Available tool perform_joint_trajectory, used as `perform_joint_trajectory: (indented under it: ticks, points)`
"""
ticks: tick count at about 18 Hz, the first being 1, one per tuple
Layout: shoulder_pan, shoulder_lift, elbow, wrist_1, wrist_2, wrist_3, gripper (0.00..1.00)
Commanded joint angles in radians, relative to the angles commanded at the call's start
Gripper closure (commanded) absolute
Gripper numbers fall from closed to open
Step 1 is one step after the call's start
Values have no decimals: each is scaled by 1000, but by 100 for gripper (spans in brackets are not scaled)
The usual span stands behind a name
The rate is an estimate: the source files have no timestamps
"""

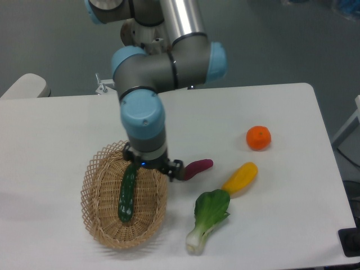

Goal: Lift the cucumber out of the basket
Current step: 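Move the gripper over the basket and lower it toward the green cucumber, then close the gripper on the green cucumber inside the basket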

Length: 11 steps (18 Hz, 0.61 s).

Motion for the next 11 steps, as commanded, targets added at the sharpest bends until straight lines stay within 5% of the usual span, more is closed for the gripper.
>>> perform_joint_trajectory:
  ticks: [4, 11]
  points:
    - [-32, -17, -77, 92, -12, -48, 0]
    - [-72, -71, -83, 167, -6, -86, 0]
